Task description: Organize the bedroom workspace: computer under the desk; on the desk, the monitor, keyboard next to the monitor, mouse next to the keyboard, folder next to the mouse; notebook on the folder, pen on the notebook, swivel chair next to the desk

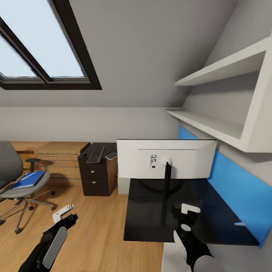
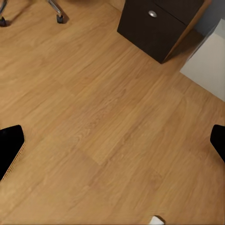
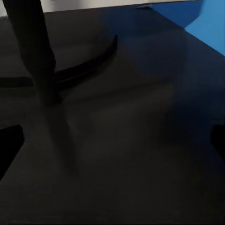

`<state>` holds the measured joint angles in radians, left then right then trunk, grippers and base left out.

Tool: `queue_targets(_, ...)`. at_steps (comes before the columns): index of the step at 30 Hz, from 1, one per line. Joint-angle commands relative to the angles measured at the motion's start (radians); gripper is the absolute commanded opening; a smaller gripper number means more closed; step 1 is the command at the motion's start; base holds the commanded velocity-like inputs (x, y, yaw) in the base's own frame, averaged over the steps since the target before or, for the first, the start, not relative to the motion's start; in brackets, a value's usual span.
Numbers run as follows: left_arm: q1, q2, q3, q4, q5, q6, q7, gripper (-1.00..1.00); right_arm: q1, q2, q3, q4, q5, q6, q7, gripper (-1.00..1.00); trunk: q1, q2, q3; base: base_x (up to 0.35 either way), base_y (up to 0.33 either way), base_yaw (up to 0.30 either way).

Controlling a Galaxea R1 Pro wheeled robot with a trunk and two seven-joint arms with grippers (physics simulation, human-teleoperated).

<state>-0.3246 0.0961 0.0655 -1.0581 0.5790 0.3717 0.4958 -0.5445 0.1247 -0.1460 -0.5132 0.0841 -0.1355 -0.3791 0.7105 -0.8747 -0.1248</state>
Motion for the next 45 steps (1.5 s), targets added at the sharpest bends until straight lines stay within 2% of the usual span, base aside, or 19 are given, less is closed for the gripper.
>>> queue_targets(1, -0.001, 0.001, -0.001, -0.001, 0.009, 0.003, 0.006, 1.00, 0.010, 0.006, -0.007, -0.026, 0.008, 0.026, 0.000, 1.00, 0.000, -0.001, -0.002, -0.042, 0.288, 0.000)
queue_targets(6, -0.001, 0.001, -0.002, -0.001, 0.009, 0.003, 0.005, 1.00, 0.082, 0.025, -0.004, -0.180, 0.007, 0.187, -0.001, 1.00, 0.000, -0.001, -0.002, -0.021, 0.310, 0.000)
queue_targets(8, -0.001, 0.000, -0.003, -0.001, 0.009, 0.003, 0.005, 1.00, 0.120, 0.035, 0.001, -0.262, 0.006, 0.280, 0.000, 1.00, 0.000, -0.001, -0.002, -0.005, 0.326, 0.000)
queue_targets(11, -0.001, -0.001, -0.011, -0.002, 0.007, 0.003, 0.004, 1.00, 0.132, 0.037, 0.004, -0.292, 0.005, 0.315, 0.000, 1.00, 0.000, -0.001, -0.002, -0.002, 0.329, 0.000)
queue_targets(15, -0.001, -0.001, -0.020, -0.002, 0.007, 0.003, 0.005, 1.00, 0.136, 0.038, 0.005, -0.303, 0.005, 0.327, 0.000, 1.00, 0.000, -0.001, -0.002, -0.001, 0.331, 0.000)
queue_targets(23, -0.001, 0.000, -0.049, -0.001, 0.007, 0.003, 0.006, 1.00, 0.139, 0.038, 0.040, -0.310, 0.004, 0.330, 0.002, 1.00, 0.000, -0.001, -0.002, 0.000, 0.307, 0.000)
queue_targets(30, -0.001, 0.000, -0.054, 0.000, 0.007, 0.004, 0.008, 1.00, 0.140, 0.039, 0.047, -0.309, 0.002, 0.331, 0.003, 1.00, 0.000, -0.001, -0.004, 0.000, 0.058, 0.000)
queue_targets(45, -0.001, 0.000, -0.055, 0.001, 0.008, 0.004, 0.009, 1.00, 0.140, 0.039, 0.049, -0.309, 0.002, 0.331, 0.003, 1.00, 0.000, -0.001, -0.026, 0.000, 0.010, 0.000)
